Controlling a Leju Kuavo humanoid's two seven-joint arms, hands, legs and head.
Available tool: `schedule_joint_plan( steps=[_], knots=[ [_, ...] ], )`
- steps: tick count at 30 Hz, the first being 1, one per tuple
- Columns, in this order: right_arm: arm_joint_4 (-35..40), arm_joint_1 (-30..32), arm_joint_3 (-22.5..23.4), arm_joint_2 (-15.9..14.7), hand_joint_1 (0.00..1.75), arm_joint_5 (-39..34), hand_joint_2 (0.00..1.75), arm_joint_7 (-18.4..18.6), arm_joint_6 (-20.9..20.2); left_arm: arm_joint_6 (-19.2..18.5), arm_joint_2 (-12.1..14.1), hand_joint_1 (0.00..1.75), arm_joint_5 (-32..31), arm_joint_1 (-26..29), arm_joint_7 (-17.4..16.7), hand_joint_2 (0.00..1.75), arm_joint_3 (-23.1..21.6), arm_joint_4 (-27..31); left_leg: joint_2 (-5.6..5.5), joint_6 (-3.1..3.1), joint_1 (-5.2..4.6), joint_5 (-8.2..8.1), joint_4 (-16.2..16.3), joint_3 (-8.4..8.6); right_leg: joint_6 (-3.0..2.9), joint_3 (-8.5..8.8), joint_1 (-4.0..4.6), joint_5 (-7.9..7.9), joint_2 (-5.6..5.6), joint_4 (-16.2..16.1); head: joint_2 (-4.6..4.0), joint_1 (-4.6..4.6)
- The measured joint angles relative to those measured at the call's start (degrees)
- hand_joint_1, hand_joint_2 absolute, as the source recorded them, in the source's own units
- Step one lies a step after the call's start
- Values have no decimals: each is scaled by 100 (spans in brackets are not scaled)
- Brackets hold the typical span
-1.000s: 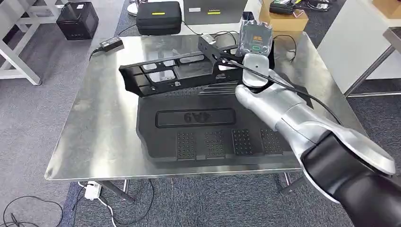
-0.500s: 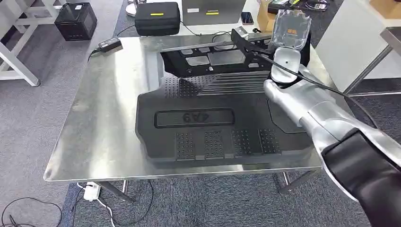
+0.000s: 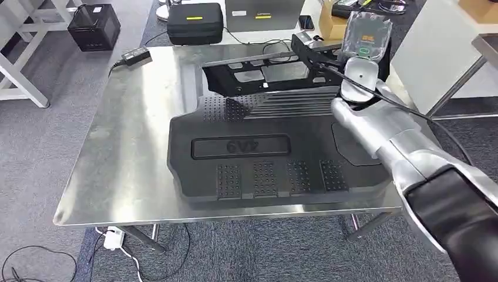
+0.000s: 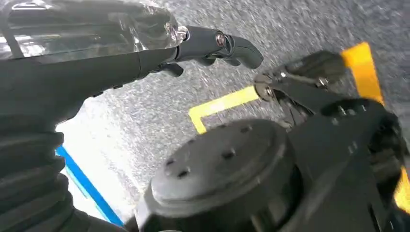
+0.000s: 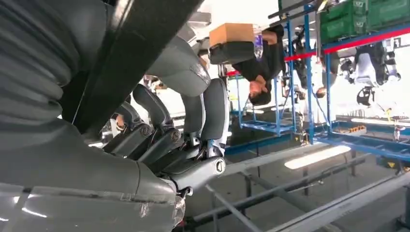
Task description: Take the parts from the cabinet and place them on the table.
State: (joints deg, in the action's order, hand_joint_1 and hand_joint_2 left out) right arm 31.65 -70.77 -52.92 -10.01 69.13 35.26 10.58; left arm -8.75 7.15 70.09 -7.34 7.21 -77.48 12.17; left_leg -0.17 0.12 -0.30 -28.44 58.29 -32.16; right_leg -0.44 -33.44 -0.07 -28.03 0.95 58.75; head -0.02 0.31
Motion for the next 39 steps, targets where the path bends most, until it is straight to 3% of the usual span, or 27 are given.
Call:
schedule_joint_plan(
  steps=[6,7,12,13,33,39],
  knots=[
    [31,11,70,2,175,-9,175,0,7,-102,-28,0,-20,1,44,175,-2,74,0,0,0,0,0,0,0,0,0,0,-1,0,0,-2],
    [33,11,72,2,0,-9,0,0,9,-102,-28,0,-22,-1,15,175,-2,74,0,0,0,0,0,0,0,0,0,0,-1,0,0,0],
    [63,12,94,-2,0,-9,0,0,9,-120,-28,0,-22,1,-63,175,-2,74,0,0,0,0,0,0,0,0,0,0,-1,0,0,0],
    [63,12,96,-2,0,-15,0,0,9,-131,-28,0,-28,1,-68,0,-2,74,0,0,0,0,0,0,0,0,0,0,-1,0,0,-2],
    [74,14,103,-2,0,-181,0,0,-10,-83,-28,0,13,3,-48,0,-2,74,0,0,1,0,-1,0,0,1,0,-1,-1,0,0,0],
    [52,-32,103,92,0,-1070,0,-148,-1146,-129,-28,0,26,3,-55,0,-2,74,-3,0,-1,0,-4,0,0,3,0,0,-2,0,0,0]
  ],
)
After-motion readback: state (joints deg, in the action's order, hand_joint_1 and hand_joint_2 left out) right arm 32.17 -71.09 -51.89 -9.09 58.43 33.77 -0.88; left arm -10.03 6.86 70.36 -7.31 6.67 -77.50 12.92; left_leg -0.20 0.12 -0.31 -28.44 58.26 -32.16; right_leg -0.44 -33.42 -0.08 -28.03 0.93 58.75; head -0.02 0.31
